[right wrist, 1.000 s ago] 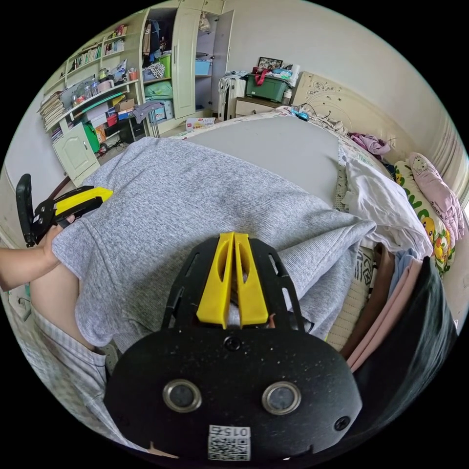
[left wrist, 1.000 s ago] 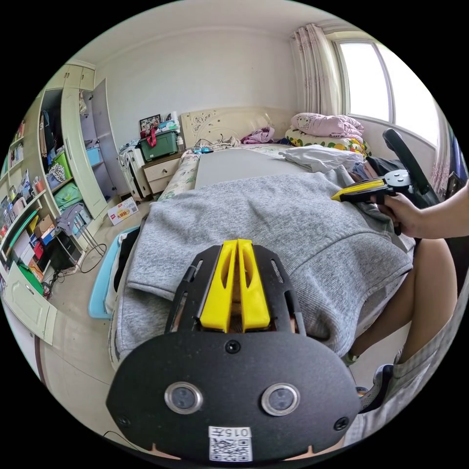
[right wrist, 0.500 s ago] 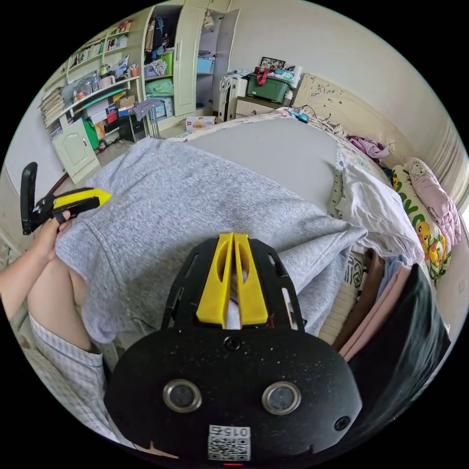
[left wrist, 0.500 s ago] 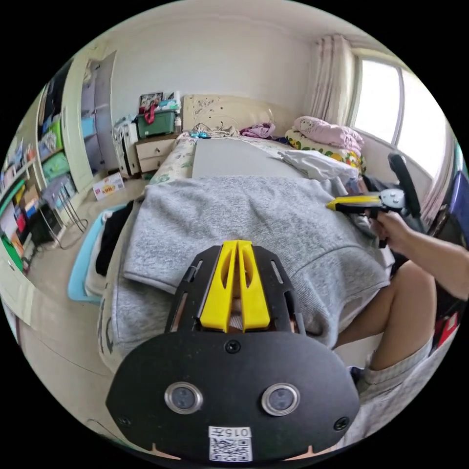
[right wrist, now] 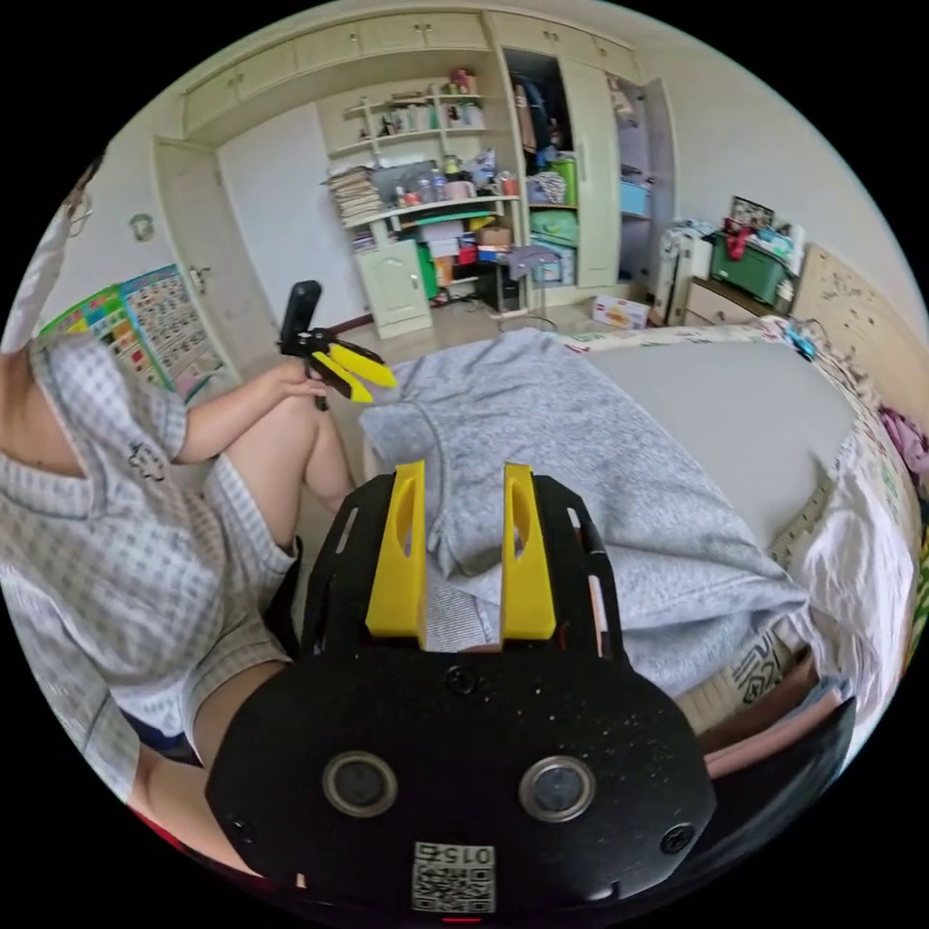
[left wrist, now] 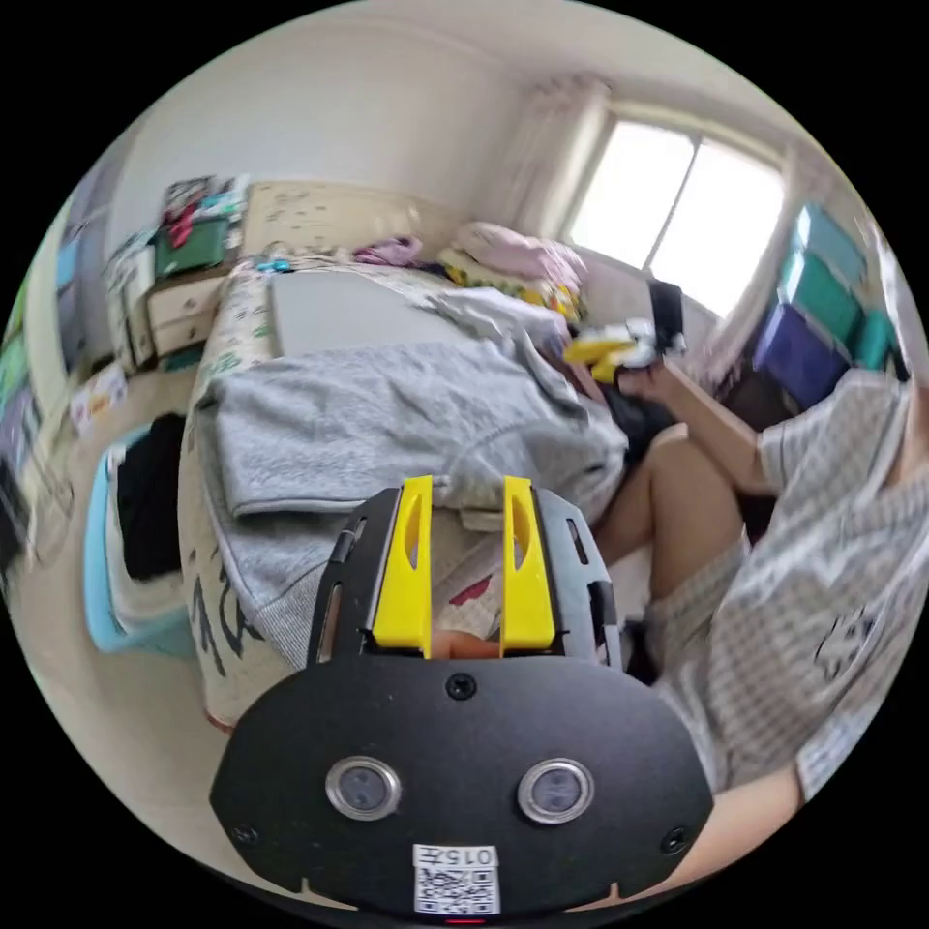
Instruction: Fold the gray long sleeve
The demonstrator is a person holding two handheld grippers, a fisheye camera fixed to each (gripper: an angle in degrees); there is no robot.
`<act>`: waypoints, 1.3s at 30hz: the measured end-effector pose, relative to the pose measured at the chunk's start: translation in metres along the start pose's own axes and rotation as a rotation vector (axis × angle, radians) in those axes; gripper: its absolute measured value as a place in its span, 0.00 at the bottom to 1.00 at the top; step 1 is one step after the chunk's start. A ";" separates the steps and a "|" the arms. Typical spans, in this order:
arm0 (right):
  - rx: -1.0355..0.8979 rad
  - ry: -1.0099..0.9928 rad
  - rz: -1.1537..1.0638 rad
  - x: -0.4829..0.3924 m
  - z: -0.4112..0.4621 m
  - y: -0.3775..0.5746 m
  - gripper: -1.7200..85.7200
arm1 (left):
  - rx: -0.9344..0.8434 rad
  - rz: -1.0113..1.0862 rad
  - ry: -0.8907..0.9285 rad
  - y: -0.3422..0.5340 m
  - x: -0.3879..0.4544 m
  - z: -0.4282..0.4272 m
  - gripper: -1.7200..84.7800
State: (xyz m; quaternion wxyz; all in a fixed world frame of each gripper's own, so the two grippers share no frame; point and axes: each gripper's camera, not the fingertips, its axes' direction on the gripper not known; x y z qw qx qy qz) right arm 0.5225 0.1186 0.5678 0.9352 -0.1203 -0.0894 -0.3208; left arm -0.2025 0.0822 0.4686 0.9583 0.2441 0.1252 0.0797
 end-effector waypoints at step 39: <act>-0.370 0.033 0.081 -0.016 0.086 -0.045 0.08 | -0.163 0.315 -0.477 -0.022 0.115 0.088 0.10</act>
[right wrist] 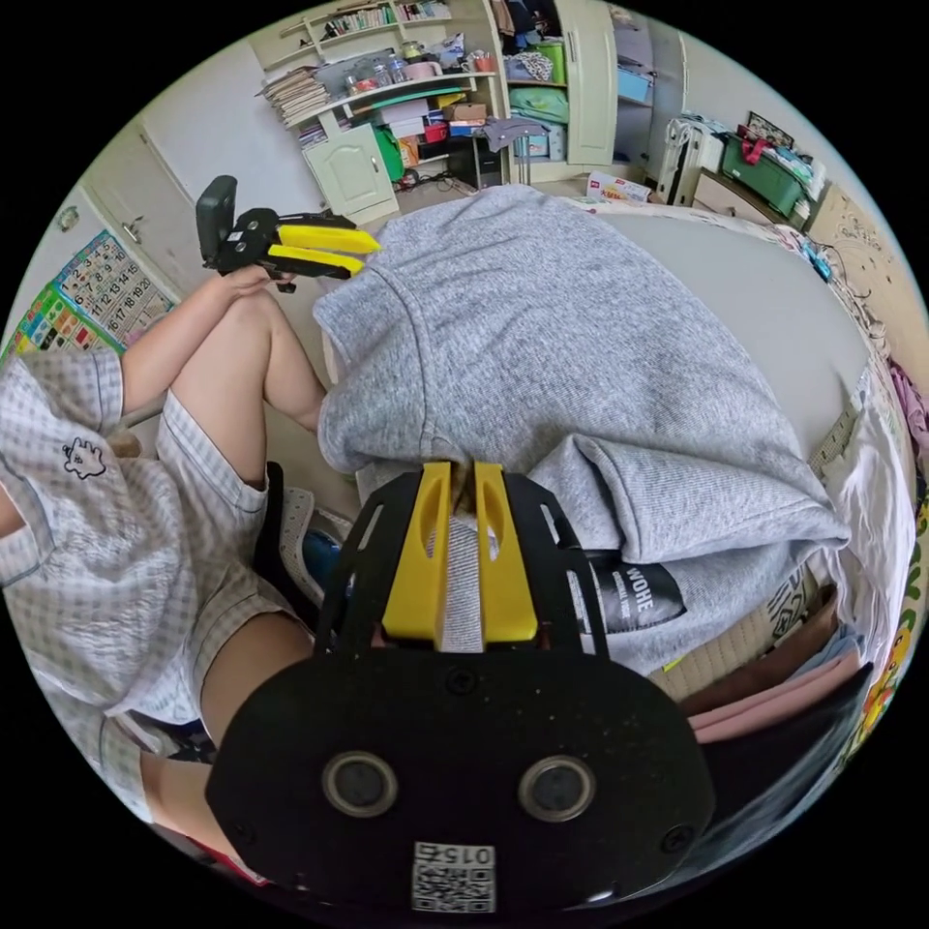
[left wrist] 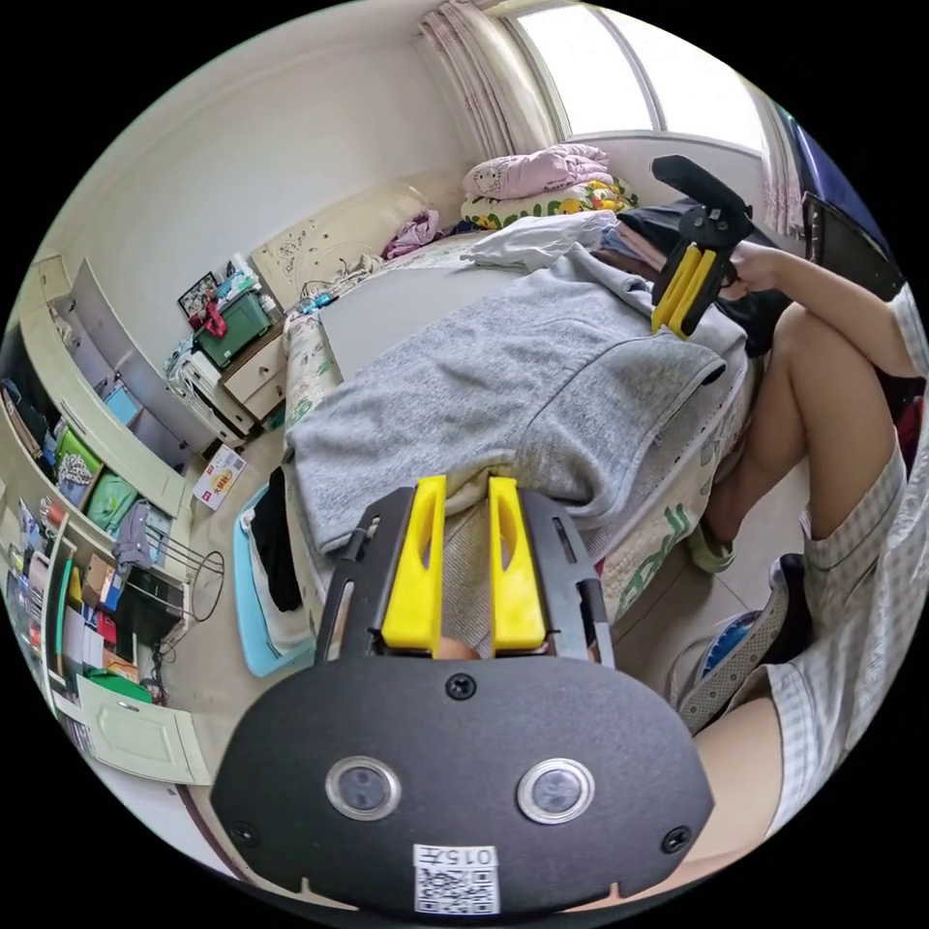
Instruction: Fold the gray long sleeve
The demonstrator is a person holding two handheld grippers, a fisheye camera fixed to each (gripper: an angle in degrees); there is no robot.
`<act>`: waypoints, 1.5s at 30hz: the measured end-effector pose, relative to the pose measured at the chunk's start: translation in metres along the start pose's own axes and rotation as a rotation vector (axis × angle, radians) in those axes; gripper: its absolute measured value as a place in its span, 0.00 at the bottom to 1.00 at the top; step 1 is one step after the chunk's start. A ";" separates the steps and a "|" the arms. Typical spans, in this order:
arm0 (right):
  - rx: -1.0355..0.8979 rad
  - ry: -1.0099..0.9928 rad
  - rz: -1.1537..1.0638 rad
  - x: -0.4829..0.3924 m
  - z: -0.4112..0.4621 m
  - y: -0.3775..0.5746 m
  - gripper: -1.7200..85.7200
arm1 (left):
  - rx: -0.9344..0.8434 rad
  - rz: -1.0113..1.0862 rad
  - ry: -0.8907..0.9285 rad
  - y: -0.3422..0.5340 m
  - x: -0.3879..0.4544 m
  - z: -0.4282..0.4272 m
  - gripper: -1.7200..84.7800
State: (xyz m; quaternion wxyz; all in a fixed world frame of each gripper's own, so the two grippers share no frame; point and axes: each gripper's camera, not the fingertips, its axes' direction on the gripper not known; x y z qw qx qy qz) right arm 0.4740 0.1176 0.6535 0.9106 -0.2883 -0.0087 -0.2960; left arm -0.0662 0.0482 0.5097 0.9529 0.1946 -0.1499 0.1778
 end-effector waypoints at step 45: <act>0.621 0.035 0.468 0.148 -0.179 -0.104 0.12 | 0.592 -0.464 0.176 -0.144 -0.194 0.033 0.05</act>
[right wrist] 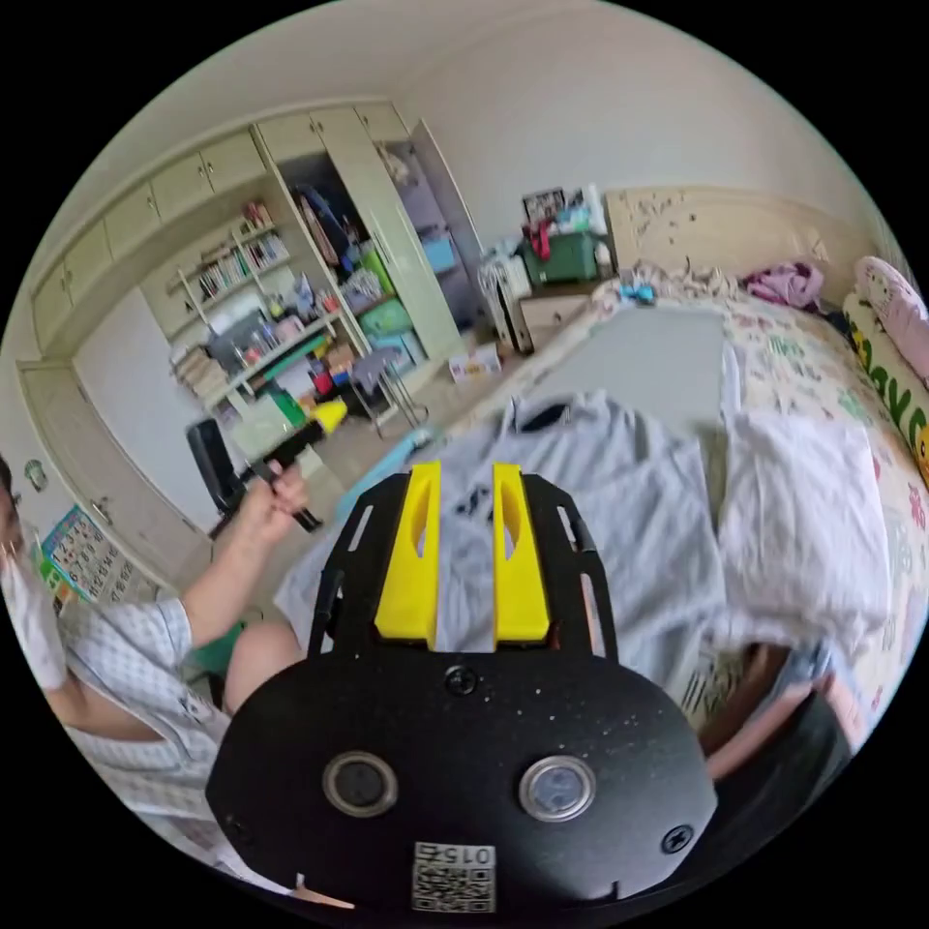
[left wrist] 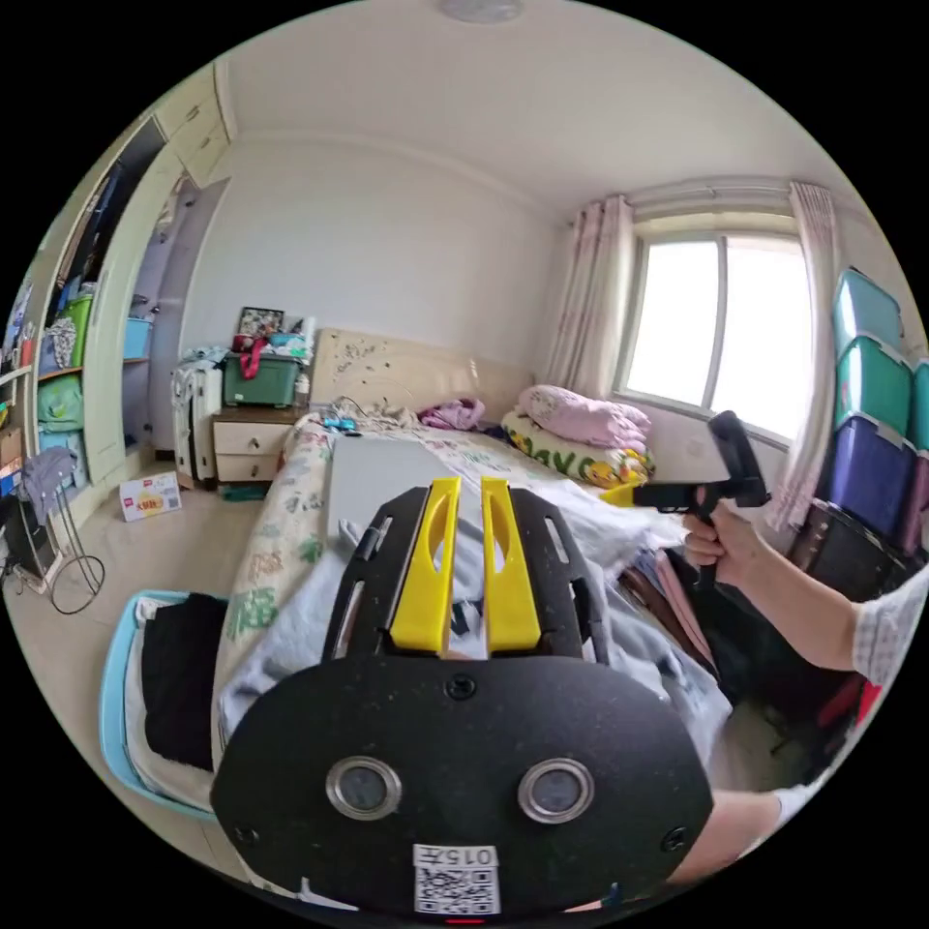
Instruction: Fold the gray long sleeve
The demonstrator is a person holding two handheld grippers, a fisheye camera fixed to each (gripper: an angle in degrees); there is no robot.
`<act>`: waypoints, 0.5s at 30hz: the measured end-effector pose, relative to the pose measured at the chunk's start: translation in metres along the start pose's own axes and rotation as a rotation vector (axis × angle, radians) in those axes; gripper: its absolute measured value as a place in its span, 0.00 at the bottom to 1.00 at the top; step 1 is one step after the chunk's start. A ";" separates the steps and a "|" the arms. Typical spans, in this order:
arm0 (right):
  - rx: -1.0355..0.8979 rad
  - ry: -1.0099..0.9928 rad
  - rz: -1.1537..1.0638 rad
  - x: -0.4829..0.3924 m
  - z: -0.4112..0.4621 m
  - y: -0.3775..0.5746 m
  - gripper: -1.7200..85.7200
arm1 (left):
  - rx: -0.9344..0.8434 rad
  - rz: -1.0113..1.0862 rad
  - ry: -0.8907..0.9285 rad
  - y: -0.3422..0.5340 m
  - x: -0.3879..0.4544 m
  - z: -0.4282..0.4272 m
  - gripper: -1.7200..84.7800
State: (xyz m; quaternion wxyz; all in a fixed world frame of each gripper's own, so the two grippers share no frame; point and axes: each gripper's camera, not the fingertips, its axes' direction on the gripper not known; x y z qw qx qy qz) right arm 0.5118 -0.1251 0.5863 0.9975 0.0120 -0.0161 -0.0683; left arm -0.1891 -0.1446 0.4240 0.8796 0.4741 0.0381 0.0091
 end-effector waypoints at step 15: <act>-0.420 0.262 0.232 0.023 0.034 0.170 0.10 | -0.228 0.114 0.293 0.147 0.100 -0.049 0.13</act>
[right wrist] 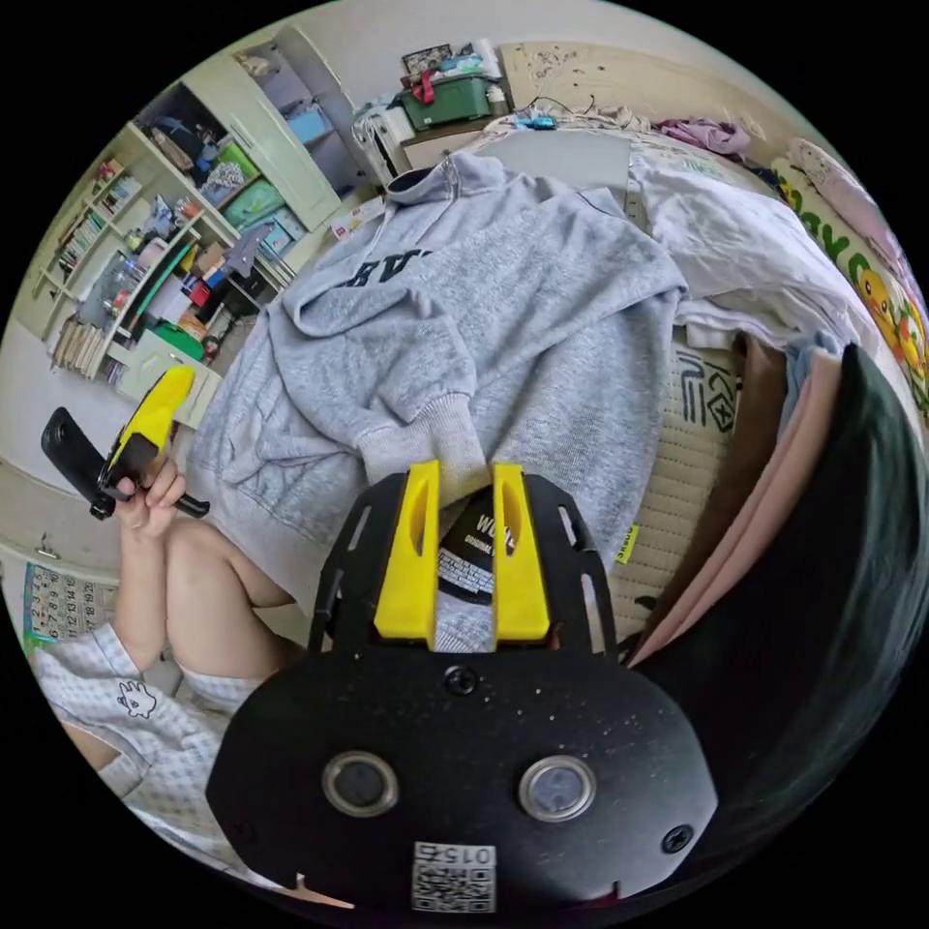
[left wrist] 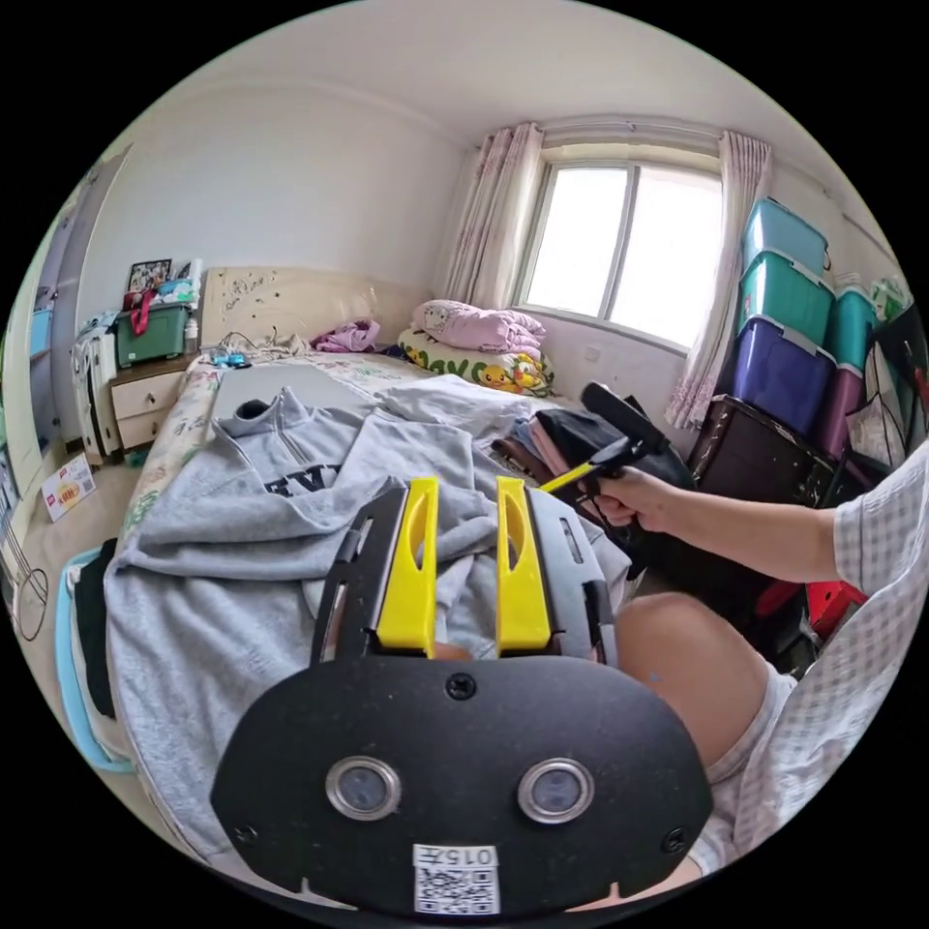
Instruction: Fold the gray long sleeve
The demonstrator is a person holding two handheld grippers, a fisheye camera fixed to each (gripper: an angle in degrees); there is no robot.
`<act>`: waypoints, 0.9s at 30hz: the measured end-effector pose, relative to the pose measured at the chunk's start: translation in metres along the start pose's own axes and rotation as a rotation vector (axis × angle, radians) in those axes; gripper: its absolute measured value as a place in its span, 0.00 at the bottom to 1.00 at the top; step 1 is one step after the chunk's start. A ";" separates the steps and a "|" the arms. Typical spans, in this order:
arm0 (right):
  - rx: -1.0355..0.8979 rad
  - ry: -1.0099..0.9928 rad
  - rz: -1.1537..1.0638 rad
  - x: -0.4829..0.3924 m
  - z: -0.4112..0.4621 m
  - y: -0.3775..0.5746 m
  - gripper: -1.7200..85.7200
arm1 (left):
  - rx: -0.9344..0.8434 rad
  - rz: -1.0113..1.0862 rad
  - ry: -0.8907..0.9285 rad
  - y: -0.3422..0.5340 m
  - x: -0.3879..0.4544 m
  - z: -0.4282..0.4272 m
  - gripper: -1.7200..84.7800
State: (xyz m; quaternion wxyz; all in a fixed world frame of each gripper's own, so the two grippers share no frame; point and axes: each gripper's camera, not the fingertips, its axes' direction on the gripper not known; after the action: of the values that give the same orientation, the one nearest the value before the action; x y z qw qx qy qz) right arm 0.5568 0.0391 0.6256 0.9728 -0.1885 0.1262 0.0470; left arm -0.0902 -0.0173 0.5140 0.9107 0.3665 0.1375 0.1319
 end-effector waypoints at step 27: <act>-0.017 0.065 -0.760 -0.264 0.064 0.035 0.12 | 0.228 -0.251 -0.486 0.008 -0.073 -0.108 0.07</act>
State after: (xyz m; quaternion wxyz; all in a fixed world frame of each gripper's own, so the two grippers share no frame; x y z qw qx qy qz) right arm 0.3119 0.0845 0.7401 0.9148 -0.2312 0.0779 -0.3219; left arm -0.1962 0.0319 0.4561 0.8791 0.4674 -0.0263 -0.0899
